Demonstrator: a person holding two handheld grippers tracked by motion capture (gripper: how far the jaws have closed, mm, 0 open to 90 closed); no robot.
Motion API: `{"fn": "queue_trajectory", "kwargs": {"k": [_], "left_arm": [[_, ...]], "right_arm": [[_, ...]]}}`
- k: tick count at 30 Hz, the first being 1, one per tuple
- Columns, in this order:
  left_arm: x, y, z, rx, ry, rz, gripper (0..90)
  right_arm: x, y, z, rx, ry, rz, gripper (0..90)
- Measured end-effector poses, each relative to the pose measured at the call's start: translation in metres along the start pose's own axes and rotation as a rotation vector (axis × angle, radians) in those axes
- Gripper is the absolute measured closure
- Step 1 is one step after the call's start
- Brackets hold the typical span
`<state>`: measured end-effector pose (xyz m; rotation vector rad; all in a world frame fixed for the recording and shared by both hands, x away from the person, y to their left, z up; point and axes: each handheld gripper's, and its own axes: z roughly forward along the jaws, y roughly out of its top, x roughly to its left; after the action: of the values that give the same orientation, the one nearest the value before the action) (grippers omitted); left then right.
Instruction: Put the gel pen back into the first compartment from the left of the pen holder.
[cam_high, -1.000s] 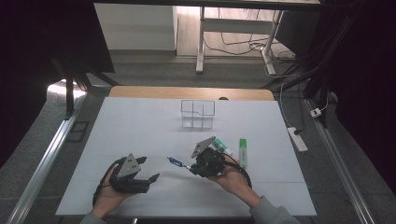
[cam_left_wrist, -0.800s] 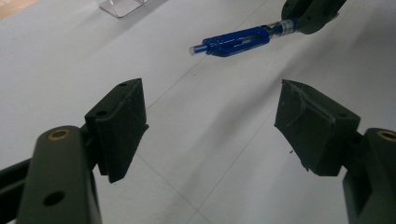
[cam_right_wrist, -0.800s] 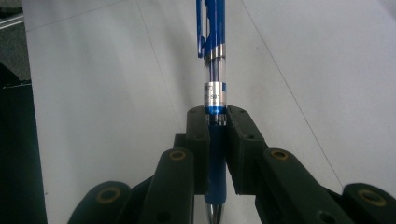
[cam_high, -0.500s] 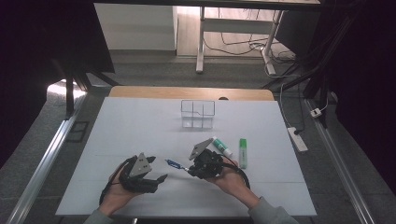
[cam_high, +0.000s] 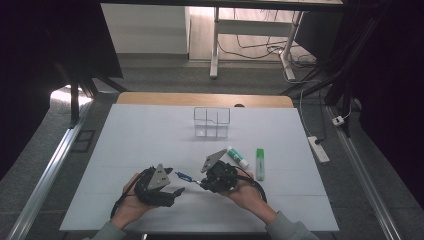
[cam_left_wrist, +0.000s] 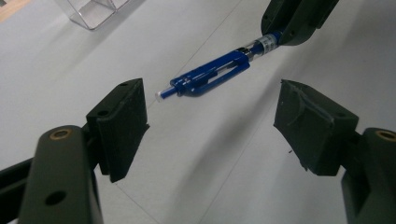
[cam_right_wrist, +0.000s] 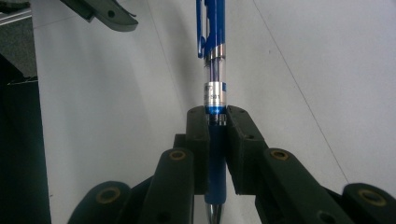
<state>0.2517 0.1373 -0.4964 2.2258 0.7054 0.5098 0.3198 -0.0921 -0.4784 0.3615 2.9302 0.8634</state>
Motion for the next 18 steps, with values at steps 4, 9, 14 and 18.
{"fn": "queue_trajectory", "kwargs": {"k": [4,9,14,18], "left_arm": [[-0.0007,0.0026,0.0022,0.005,-0.001,0.009,25.7],[-0.0021,0.0051,0.0046,0.008,-0.005,0.015,25.6],[-0.0023,0.0060,0.0061,0.014,-0.009,0.019,25.6],[-0.0021,0.0065,0.0071,0.017,-0.013,0.021,25.6]], "right_arm": [[0.0001,0.0000,0.0003,0.002,0.003,-0.004,79.2],[0.0001,-0.0004,0.0011,0.015,0.004,-0.007,79.2],[0.0020,0.0000,0.0023,0.016,0.007,-0.008,79.2],[0.0020,0.0001,0.0019,0.015,0.005,-0.014,79.2]]}}
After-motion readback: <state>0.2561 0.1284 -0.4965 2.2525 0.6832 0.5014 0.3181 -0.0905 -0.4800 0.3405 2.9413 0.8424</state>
